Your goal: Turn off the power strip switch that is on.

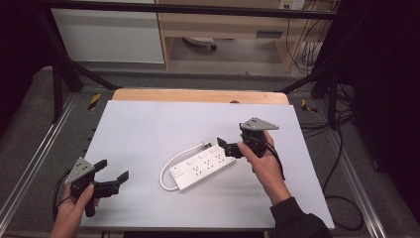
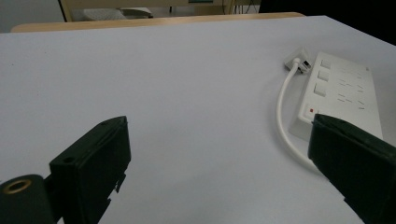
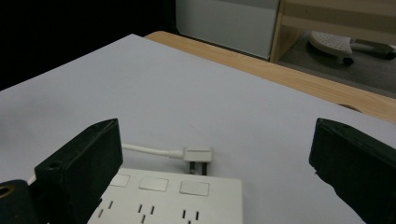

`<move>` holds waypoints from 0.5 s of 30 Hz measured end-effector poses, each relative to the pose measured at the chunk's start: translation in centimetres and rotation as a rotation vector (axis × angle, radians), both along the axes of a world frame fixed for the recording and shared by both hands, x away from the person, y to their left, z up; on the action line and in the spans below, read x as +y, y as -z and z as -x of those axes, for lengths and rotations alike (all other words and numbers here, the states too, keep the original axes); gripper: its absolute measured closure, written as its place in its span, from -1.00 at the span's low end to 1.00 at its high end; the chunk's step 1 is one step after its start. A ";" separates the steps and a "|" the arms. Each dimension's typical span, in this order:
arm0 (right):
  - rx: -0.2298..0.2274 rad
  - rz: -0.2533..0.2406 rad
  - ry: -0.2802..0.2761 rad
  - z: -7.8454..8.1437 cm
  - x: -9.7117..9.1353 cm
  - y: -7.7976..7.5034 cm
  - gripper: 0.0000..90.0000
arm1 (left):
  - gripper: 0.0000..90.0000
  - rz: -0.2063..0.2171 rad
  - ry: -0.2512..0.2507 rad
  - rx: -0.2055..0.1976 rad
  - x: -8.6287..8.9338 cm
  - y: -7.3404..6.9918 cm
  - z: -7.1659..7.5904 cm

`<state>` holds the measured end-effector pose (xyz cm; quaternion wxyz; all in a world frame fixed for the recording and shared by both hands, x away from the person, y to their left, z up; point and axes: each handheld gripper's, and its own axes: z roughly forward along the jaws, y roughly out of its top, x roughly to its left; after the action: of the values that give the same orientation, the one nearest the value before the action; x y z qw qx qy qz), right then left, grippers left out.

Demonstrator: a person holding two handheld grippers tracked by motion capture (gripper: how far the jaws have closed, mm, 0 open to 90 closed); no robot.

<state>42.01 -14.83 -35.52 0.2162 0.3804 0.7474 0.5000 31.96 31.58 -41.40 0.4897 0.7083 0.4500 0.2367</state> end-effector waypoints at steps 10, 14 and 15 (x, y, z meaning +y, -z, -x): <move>-0.038 -0.011 0.131 1.3 -4.6 -0.1 -0.92 | -0.87 -0.003 0.001 0.004 -0.1 0.1 0.0; -0.036 -0.025 0.161 2.0 -6.4 0.2 -0.92 | -0.87 -0.004 0.002 0.005 -0.1 0.1 0.0; -0.035 -0.031 0.167 2.1 -6.7 0.2 -0.92 | -0.87 -0.004 0.003 0.005 -0.1 0.1 0.0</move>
<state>39.86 -21.57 -35.74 0.2642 0.4359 0.7013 0.4983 31.97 31.45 -41.46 0.4874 0.7105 0.4497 0.2353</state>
